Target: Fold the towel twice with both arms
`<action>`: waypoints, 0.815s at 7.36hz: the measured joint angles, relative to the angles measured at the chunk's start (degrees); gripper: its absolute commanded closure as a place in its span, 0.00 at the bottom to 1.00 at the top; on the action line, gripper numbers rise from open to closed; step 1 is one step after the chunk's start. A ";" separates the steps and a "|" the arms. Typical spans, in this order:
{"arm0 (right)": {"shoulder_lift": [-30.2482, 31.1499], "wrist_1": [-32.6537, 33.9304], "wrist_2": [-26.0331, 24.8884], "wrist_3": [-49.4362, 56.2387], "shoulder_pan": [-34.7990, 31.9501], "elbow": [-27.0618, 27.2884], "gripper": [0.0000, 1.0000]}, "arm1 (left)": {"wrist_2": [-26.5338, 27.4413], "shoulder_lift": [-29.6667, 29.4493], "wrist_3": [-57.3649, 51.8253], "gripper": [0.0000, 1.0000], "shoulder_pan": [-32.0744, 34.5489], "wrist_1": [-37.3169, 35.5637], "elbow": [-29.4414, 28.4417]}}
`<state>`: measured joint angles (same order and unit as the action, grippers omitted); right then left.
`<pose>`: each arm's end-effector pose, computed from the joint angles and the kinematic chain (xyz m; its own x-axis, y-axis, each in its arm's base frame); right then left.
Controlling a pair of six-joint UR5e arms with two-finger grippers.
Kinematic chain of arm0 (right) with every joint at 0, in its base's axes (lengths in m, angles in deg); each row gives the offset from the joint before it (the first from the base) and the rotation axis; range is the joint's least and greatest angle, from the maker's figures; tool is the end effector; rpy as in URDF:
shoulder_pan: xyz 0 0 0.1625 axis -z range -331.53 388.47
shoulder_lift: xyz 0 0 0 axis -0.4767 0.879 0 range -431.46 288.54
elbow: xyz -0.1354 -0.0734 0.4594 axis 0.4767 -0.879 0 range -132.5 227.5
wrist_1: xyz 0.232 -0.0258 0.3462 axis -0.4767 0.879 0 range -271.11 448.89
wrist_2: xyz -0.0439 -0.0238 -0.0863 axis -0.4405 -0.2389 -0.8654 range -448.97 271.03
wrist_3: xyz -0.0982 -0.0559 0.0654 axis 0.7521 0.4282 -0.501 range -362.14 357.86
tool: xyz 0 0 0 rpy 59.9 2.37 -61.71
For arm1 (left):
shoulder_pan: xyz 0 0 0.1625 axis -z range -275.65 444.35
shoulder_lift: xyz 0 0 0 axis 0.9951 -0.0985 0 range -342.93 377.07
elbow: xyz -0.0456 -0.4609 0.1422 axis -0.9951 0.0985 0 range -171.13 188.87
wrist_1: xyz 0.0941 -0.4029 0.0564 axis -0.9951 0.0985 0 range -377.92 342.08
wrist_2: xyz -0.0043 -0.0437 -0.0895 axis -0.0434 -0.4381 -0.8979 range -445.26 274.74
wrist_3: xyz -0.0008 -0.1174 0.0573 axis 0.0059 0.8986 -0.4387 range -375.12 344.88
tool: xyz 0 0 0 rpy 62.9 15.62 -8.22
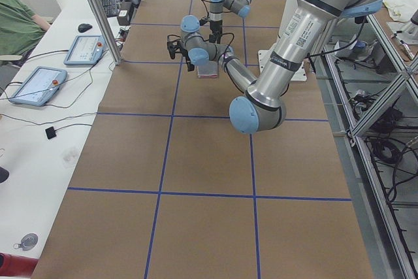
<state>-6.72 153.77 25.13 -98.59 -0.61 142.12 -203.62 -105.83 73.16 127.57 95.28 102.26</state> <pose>-0.5770 -0.4123 0.3903 0.4812 0.3849 0.7876 -0.2065 0.9229 -0.3248 0.4844 -0.5531 0.3076 0.3790 -0.3197 -0.8684 0.2931 0.9316 -0.2151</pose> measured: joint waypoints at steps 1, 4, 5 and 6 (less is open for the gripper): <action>0.00 0.19 -0.04 0.01 0.00 -0.10 0.13 | -0.01 -0.03 -0.03 0.00 0.17 -0.05 -0.06; -0.44 0.41 -0.83 -0.07 -0.23 -0.27 0.36 | -0.02 -0.03 0.04 0.00 0.22 -0.02 -0.32; -0.55 0.42 -0.93 -0.11 -0.26 -0.32 0.40 | -0.02 0.02 0.05 0.00 0.21 0.09 -0.56; -0.67 0.42 -1.14 -0.13 -0.25 -0.52 0.41 | -0.02 0.07 0.05 0.00 0.20 0.35 -0.90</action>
<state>-7.39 154.19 23.98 -98.72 -0.86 141.60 -203.64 -105.76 73.21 127.77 95.63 101.36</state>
